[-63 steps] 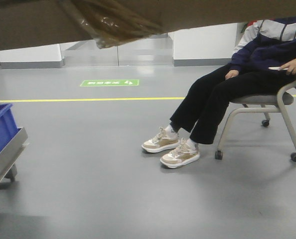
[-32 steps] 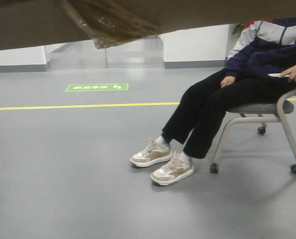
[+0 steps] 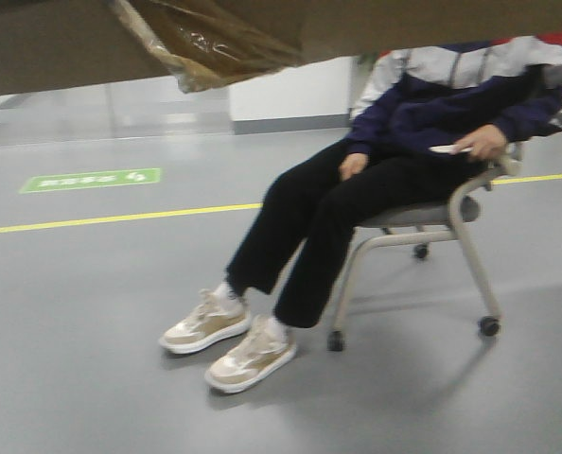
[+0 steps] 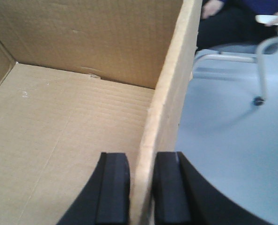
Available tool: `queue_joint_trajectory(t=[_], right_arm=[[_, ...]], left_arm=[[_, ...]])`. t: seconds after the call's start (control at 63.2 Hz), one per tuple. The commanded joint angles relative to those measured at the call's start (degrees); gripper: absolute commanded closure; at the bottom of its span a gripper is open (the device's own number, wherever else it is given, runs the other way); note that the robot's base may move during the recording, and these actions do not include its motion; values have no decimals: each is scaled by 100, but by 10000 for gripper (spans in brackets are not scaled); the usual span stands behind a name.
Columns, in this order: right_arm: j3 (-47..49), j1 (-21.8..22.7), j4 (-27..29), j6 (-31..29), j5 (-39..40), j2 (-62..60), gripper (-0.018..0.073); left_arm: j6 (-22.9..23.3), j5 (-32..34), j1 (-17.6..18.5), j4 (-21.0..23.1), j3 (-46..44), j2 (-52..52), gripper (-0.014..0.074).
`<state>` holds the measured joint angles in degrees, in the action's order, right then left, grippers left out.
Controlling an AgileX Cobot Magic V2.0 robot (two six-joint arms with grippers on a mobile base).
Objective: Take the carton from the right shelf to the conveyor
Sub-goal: 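Hold the carton in both grippers while the base drives to the conveyor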
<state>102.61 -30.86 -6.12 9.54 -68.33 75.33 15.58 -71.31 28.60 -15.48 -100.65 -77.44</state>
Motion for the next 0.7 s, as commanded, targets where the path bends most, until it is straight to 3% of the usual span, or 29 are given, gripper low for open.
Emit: queue_joint_trajectory(t=[0.0, 0.57, 0.681], right_arm=[[18, -23, 237, -61, 457, -67, 627], [18, -23, 237, -61, 457, -67, 627], [18, -23, 237, -61, 457, -67, 627]], left_arm=[[-93, 242, 87, 218, -9, 45, 613], [-93, 236, 87, 110, -9, 45, 613], [-93, 236, 87, -235, -9, 45, 613]])
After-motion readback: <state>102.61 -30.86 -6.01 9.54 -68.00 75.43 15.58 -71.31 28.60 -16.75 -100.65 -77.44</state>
